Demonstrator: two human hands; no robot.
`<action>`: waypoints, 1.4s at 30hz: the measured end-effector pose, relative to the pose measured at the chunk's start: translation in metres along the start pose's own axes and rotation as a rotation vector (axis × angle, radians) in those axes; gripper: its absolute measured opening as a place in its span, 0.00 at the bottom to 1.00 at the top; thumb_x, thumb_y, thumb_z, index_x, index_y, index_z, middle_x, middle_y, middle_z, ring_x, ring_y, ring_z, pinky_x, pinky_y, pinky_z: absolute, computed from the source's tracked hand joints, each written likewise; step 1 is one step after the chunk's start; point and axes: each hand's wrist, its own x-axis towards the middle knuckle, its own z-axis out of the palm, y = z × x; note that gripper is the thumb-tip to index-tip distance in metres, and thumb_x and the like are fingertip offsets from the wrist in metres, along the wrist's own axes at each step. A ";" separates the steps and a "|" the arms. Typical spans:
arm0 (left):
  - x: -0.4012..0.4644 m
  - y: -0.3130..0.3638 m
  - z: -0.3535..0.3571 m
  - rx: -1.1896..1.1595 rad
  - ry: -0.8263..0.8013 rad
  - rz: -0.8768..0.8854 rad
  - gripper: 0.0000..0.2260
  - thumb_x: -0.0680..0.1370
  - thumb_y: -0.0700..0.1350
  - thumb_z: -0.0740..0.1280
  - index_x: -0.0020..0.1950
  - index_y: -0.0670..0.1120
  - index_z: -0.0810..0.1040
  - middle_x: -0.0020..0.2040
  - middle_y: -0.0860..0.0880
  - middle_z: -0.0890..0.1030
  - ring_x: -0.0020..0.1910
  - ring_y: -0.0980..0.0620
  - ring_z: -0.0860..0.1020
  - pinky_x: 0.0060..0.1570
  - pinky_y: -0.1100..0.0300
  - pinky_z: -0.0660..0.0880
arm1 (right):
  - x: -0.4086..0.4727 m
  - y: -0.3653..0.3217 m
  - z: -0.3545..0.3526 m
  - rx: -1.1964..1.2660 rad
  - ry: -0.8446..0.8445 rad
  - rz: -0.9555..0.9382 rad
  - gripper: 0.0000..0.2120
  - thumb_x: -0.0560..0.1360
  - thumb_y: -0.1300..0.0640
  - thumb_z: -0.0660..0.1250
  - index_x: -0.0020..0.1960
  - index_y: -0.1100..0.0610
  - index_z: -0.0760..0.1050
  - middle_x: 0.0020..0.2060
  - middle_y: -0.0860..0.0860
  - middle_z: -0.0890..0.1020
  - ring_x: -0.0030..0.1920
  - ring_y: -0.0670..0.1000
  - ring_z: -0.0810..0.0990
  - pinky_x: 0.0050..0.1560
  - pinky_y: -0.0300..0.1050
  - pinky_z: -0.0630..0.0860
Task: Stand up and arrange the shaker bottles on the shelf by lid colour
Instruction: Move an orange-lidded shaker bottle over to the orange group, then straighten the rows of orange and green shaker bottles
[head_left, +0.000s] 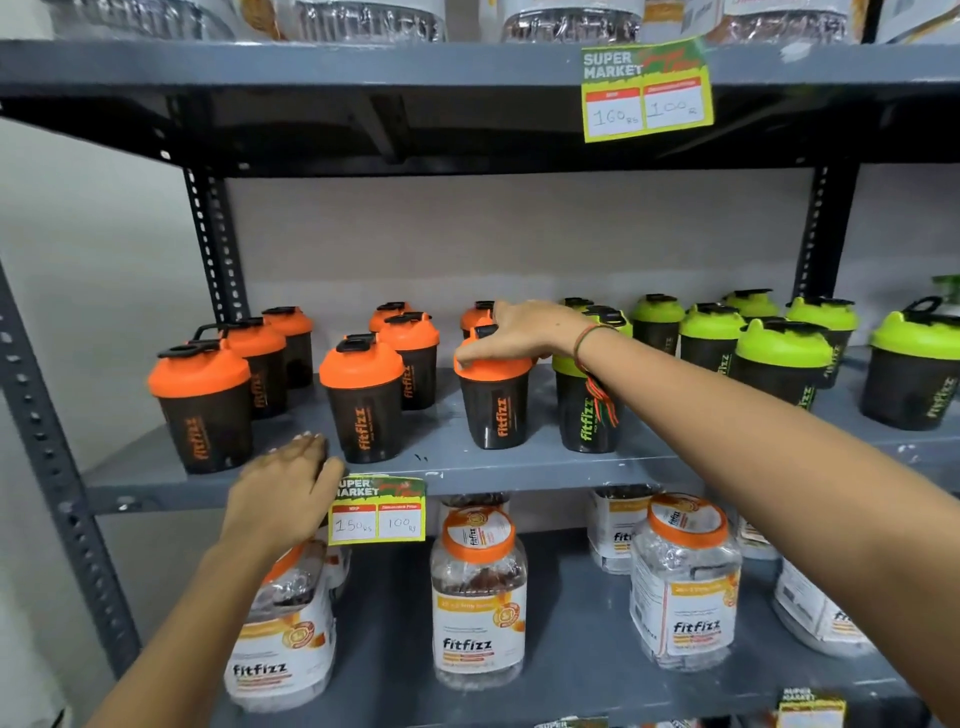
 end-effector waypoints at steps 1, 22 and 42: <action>0.000 0.000 0.000 -0.002 -0.003 -0.002 0.31 0.76 0.57 0.44 0.70 0.43 0.71 0.71 0.42 0.72 0.70 0.46 0.70 0.66 0.51 0.66 | 0.001 0.001 0.001 -0.023 0.002 -0.003 0.47 0.64 0.24 0.60 0.71 0.55 0.66 0.64 0.57 0.76 0.55 0.59 0.75 0.48 0.49 0.72; 0.004 -0.004 0.005 -0.032 -0.003 -0.005 0.32 0.76 0.57 0.43 0.72 0.43 0.68 0.73 0.42 0.69 0.72 0.46 0.67 0.69 0.50 0.64 | -0.019 0.001 -0.018 0.031 0.247 -0.056 0.43 0.66 0.21 0.54 0.65 0.53 0.73 0.61 0.58 0.79 0.62 0.63 0.76 0.52 0.55 0.71; -0.015 -0.061 -0.029 -0.781 0.913 -0.344 0.31 0.65 0.56 0.76 0.60 0.47 0.65 0.57 0.49 0.68 0.58 0.49 0.69 0.55 0.54 0.68 | -0.059 -0.141 0.100 0.973 0.354 0.000 0.54 0.64 0.45 0.79 0.80 0.49 0.50 0.74 0.53 0.66 0.73 0.56 0.66 0.72 0.58 0.65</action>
